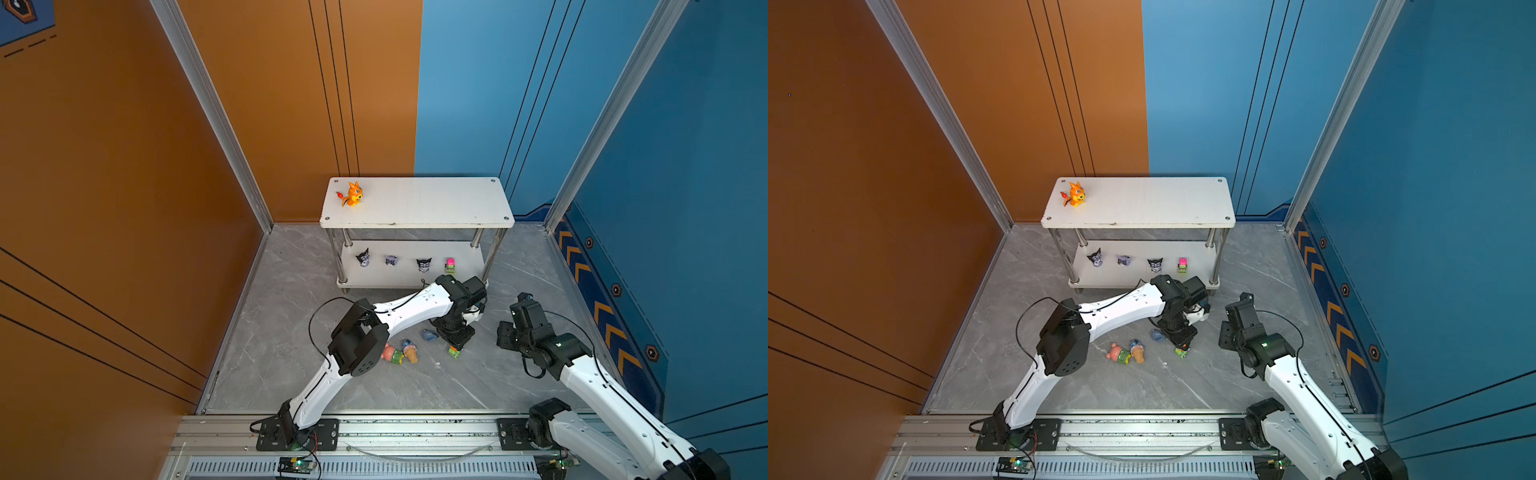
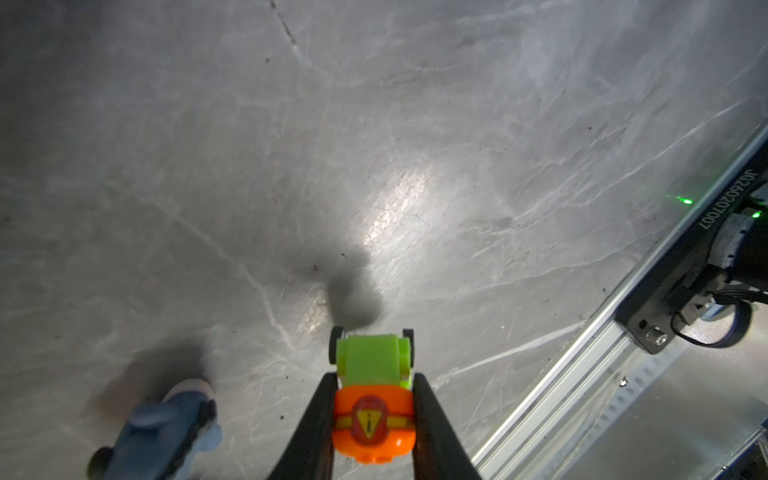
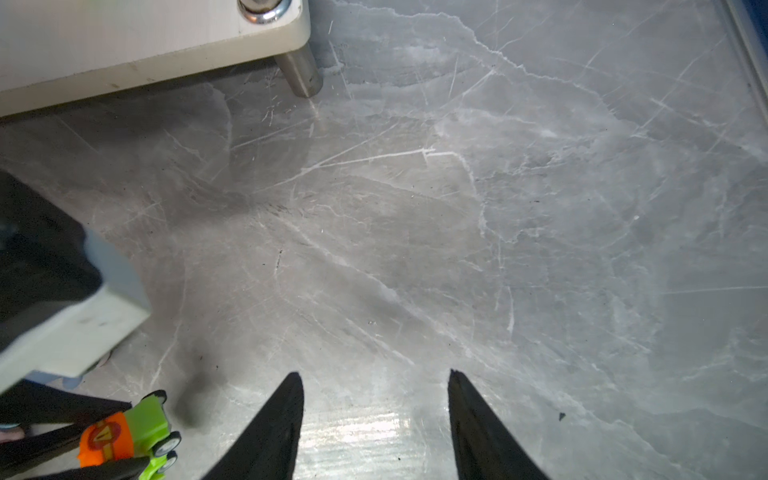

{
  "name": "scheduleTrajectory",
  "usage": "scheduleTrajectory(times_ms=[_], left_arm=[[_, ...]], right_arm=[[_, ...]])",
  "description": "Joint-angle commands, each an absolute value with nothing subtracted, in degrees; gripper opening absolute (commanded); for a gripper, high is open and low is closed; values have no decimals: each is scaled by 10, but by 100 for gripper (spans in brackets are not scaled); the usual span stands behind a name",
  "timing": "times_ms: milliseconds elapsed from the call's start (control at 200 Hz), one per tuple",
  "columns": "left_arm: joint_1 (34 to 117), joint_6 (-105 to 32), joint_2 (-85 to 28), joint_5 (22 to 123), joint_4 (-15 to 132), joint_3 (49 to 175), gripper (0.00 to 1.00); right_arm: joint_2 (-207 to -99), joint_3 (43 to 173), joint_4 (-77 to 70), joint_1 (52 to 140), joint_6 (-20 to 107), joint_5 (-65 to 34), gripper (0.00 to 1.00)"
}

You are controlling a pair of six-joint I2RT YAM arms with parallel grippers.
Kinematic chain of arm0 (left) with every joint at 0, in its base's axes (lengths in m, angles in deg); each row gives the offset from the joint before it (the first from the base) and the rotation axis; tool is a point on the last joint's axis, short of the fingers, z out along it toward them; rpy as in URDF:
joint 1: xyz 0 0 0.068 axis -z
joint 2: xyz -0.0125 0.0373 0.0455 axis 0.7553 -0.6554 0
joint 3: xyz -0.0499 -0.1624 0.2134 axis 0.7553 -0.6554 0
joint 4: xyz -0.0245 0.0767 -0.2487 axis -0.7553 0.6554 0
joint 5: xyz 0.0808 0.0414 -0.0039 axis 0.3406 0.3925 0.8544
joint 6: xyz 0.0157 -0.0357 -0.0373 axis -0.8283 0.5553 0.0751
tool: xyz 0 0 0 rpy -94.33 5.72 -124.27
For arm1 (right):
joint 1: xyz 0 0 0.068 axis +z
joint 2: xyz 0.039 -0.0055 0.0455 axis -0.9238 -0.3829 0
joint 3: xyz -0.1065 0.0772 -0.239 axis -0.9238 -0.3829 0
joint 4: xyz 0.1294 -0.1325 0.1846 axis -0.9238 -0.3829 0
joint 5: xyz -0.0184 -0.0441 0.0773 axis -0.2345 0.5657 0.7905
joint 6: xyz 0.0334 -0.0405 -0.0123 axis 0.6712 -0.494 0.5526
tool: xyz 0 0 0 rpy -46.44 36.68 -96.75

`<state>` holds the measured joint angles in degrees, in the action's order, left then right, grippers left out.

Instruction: Place and organize the plastic toys onto the shelf

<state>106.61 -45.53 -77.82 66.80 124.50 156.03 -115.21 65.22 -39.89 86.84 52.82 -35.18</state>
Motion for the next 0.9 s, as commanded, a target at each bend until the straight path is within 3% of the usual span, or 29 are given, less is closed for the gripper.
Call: scheduleTrajectory(times_ms=[0, 340, 576, 741, 896], left_arm=[[1071, -468, -797, 671, 1273, 1580, 29], [1071, -474, -827, 660, 1272, 1601, 35], [1071, -475, -826, 665, 1272, 1612, 47], [1068, -482, -801, 669, 1271, 1618, 65], [1052, -487, -744, 687, 1250, 1586, 99]], right_arm=[[-1158, 666, -404, 863, 533, -351, 57], [-1166, 662, -397, 858, 530, -343, 57], [-1169, 660, -392, 856, 530, -339, 57], [-1169, 659, -394, 857, 534, -337, 57], [-1164, 655, -404, 857, 564, -332, 56]])
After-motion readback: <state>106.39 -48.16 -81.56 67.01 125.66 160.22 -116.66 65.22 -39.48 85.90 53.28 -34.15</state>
